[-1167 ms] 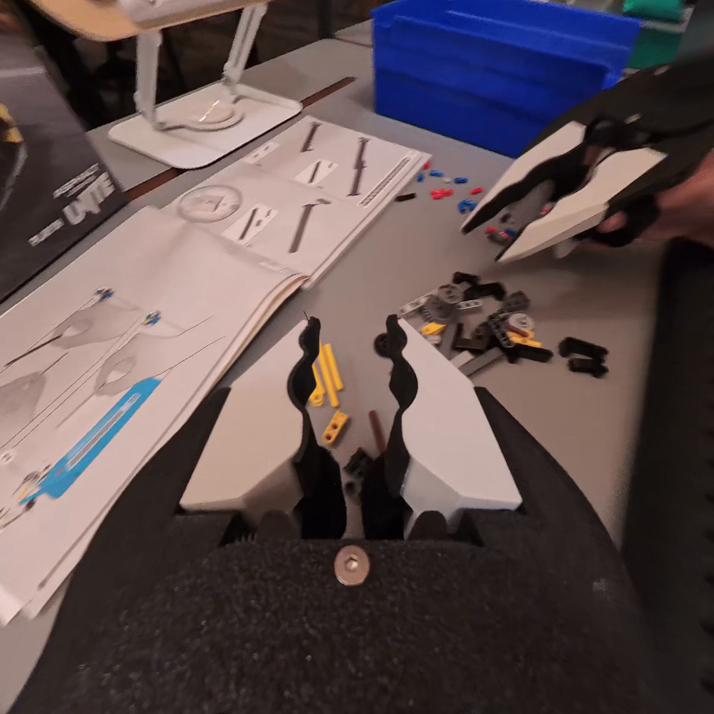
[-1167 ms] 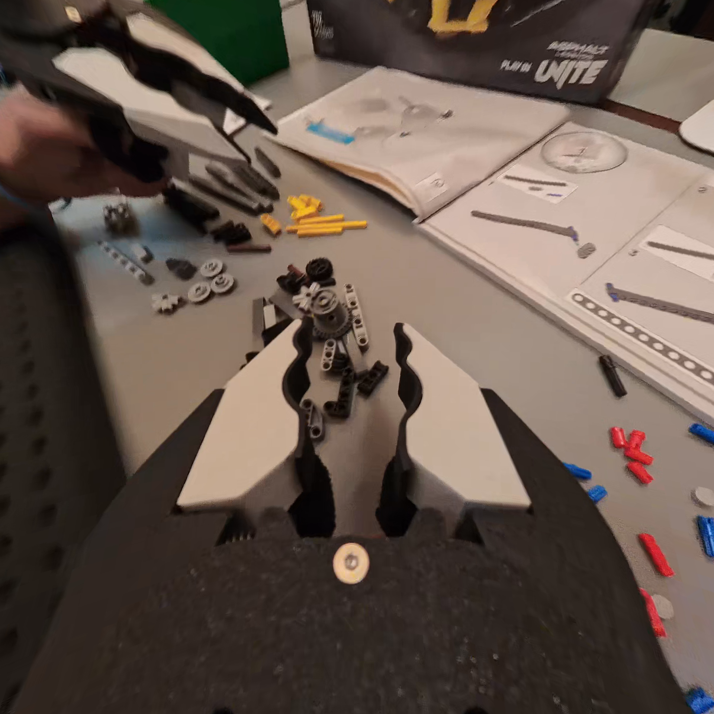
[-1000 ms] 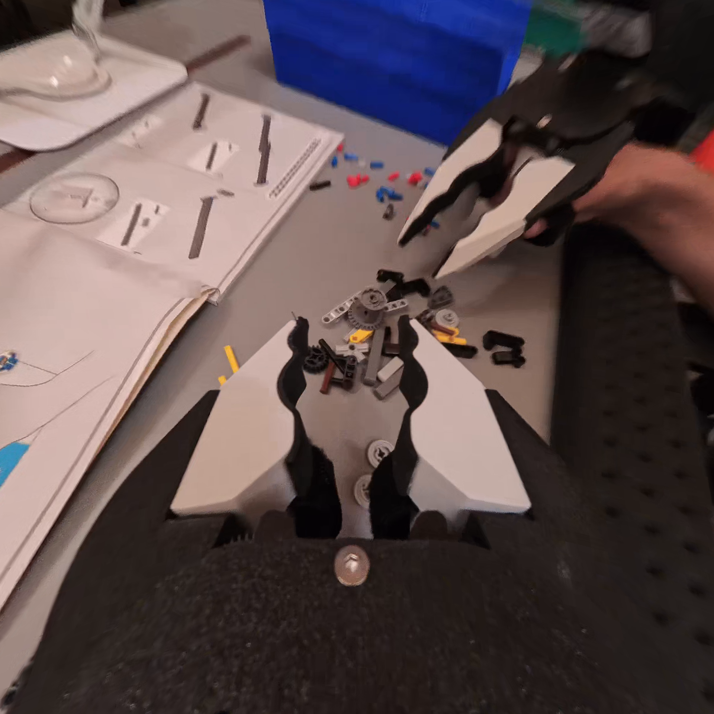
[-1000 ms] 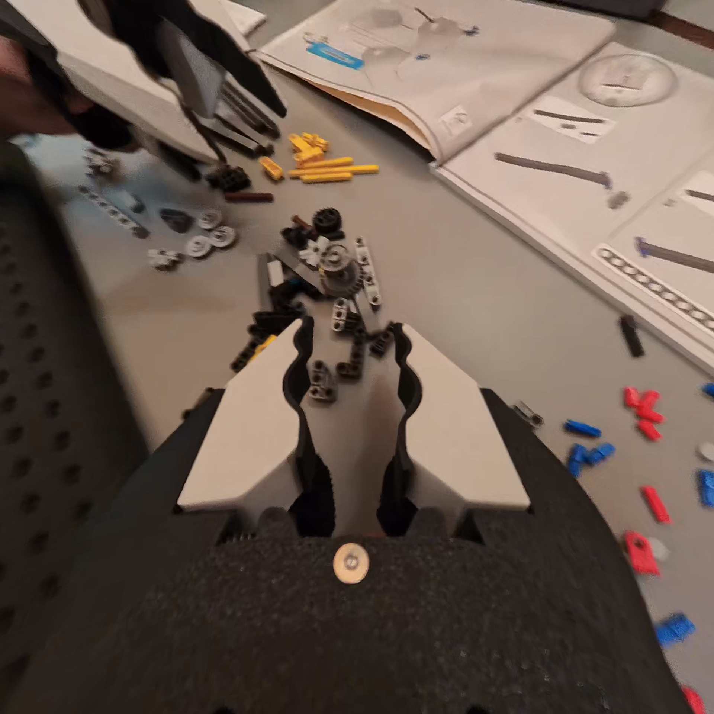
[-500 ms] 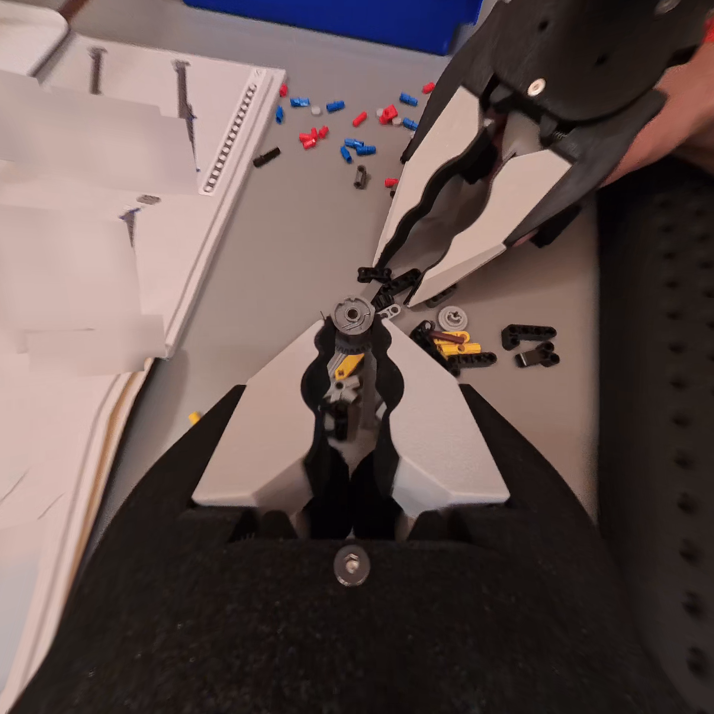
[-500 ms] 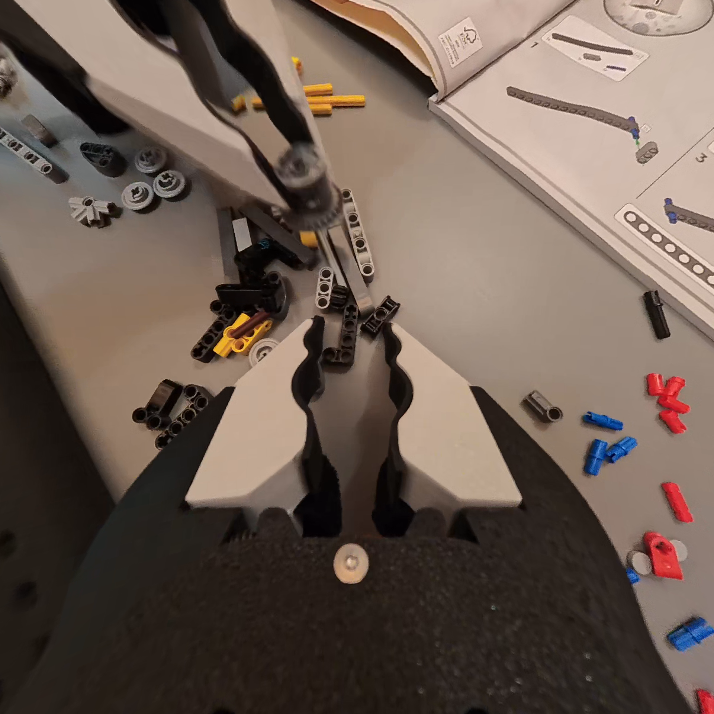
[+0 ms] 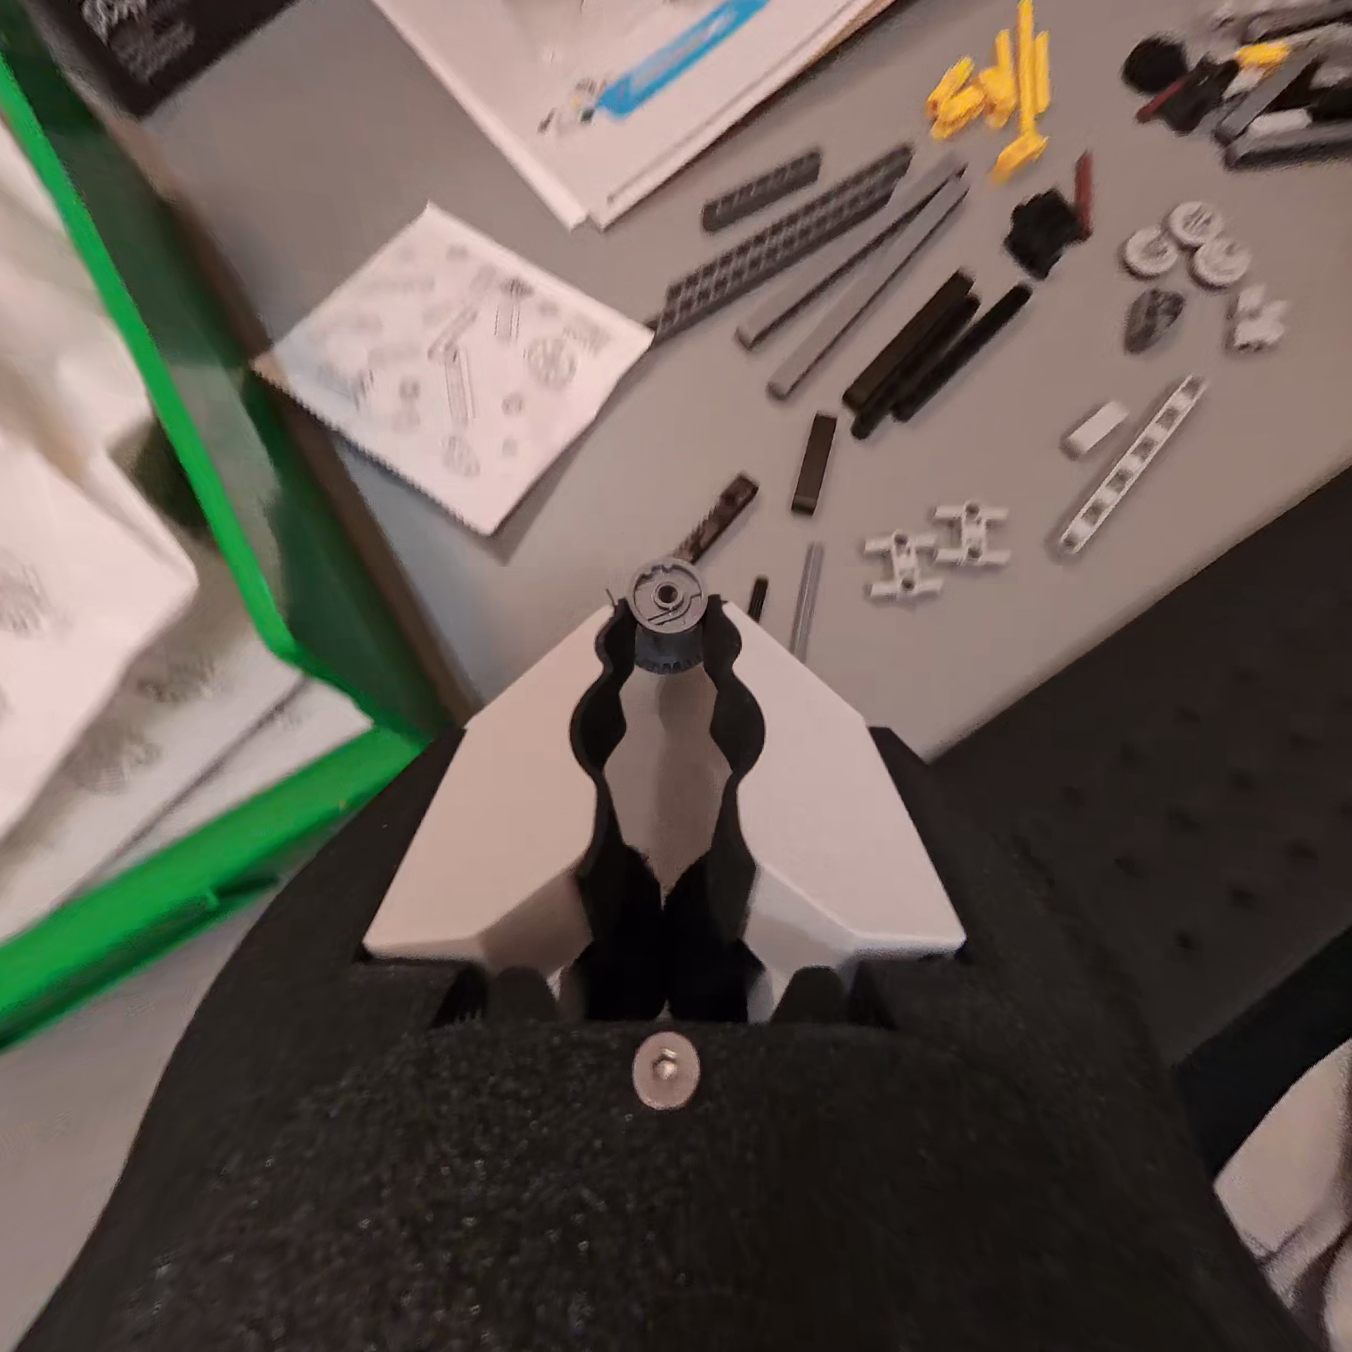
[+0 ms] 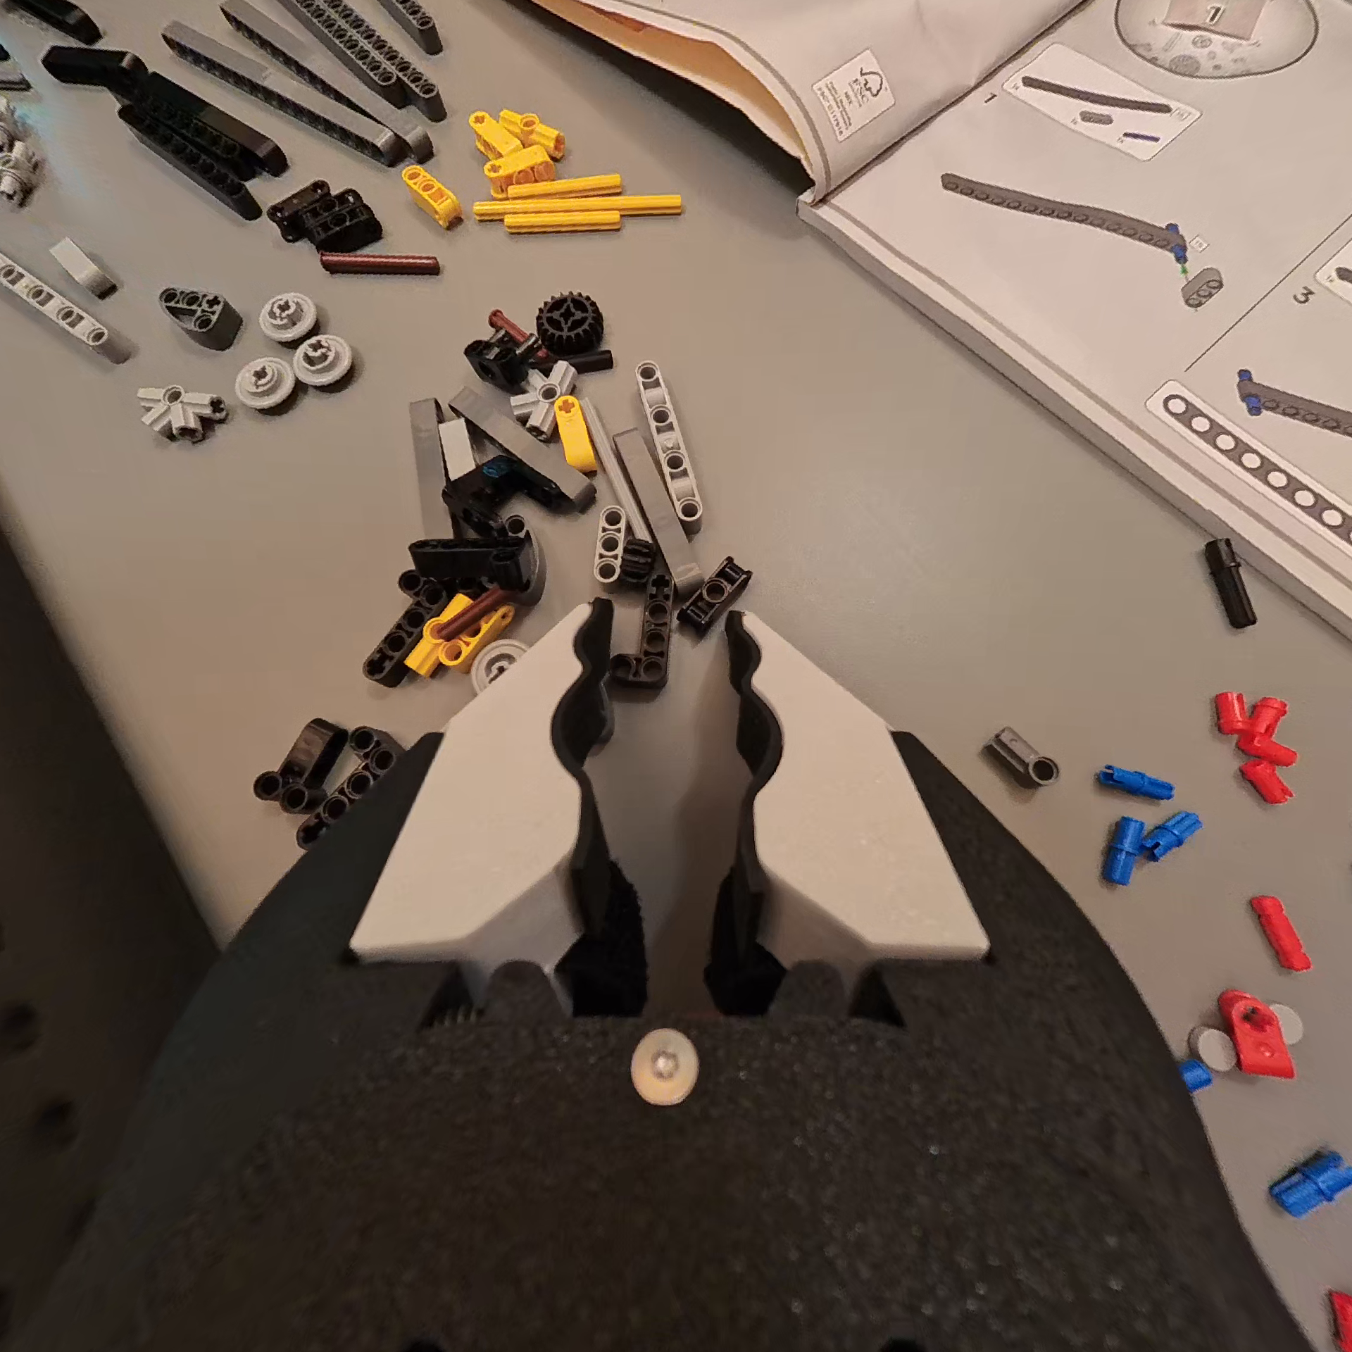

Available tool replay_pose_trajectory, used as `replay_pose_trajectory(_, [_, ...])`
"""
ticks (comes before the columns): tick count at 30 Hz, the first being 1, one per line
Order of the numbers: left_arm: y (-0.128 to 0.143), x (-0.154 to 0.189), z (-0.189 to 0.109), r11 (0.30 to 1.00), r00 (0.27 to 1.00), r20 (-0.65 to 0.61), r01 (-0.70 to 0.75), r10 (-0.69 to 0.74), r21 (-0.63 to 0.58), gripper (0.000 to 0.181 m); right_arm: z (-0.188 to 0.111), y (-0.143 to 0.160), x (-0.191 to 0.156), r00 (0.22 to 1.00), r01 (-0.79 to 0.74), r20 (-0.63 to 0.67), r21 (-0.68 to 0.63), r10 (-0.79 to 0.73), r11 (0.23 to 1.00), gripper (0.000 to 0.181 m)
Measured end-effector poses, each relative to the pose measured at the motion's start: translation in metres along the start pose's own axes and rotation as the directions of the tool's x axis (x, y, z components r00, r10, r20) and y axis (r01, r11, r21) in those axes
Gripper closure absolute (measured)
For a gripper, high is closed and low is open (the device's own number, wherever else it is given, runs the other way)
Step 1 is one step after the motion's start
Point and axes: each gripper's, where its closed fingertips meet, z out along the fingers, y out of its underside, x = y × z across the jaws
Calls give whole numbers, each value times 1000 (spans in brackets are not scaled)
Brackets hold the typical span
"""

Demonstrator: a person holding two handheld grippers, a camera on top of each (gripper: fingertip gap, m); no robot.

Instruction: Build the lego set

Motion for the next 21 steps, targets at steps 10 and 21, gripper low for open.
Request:
replay_pose_trajectory(10, [36,-9,15,997,998,48,39,-36,-63,164,-3,-1,1,1000,-21,4,20,21,1000,150])
replay_pose_trajectory(21, [-7,-3,-12,999,982,185,-38,32,31,144,-10,-5,2,1000,-15,4,70,14,997,149])
